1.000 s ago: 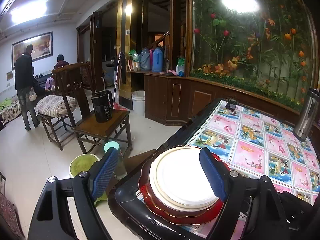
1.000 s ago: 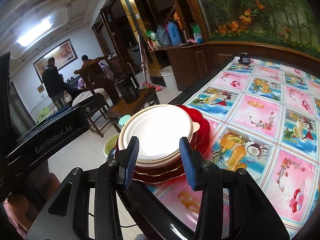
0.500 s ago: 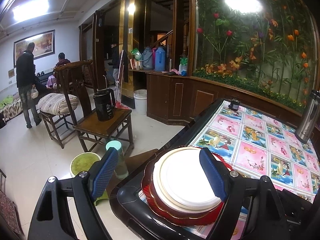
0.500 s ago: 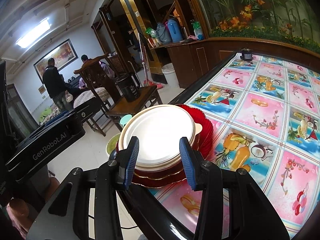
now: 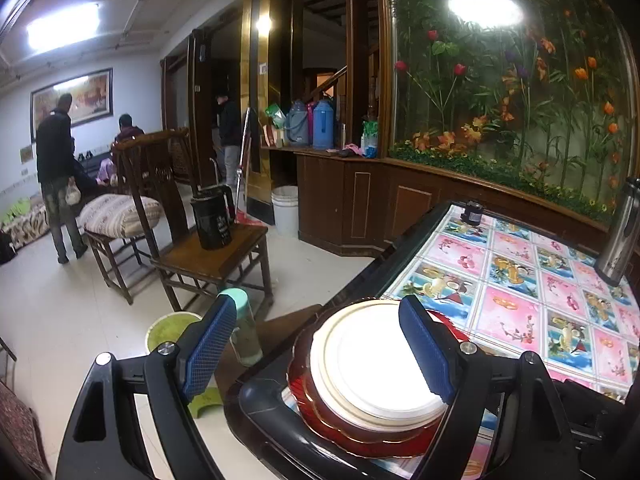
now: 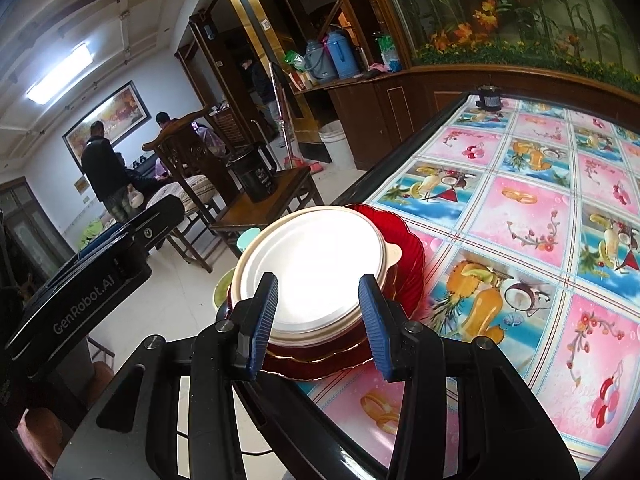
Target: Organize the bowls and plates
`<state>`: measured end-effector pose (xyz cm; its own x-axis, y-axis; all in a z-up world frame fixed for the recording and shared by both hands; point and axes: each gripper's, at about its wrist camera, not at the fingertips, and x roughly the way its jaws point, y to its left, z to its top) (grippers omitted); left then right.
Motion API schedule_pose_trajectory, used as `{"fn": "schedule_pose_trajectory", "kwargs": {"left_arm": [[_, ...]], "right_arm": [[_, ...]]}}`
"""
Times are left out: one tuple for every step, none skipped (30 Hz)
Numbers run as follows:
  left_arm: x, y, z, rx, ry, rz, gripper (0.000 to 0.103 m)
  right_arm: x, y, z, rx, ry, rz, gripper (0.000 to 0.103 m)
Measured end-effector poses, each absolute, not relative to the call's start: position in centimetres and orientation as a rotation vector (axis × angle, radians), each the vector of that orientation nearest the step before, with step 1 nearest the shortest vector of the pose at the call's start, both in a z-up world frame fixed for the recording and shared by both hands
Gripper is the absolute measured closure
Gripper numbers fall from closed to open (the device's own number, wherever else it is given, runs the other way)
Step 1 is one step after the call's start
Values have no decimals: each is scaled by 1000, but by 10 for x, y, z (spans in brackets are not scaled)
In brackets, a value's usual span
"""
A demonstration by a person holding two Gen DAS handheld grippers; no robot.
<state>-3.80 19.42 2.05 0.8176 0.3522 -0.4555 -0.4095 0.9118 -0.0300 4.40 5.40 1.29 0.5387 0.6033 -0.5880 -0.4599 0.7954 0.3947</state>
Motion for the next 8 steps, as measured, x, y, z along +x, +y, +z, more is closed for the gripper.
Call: {"fn": "schedule_pose_trajectory", "kwargs": {"left_arm": [[-38,195,20,-131,461,409,19],[-38,196,20,-131,464,411,19],[-37,196,19,-133,468,410,19],[-37,196,19,-135,472,408,19],[-37,196,19,-136,475,408,19],[-37,196,18,-137,477,409,19],[-37,196,18,-138,481,406,19],[-36,196,17,-138,485,403,19]], "right_arm": [[45,54,12,203,778,636,61],[45,54,12,204,780,635,61],[45,54,12,204,780,634,61],[45,54,12,204,780,636,61],[45,54,12,204,781,636,61],[45,54,12,205,780,636,61],[45,54,12,205,781,636,61],[45,54,12,206,782,637,61]]}}
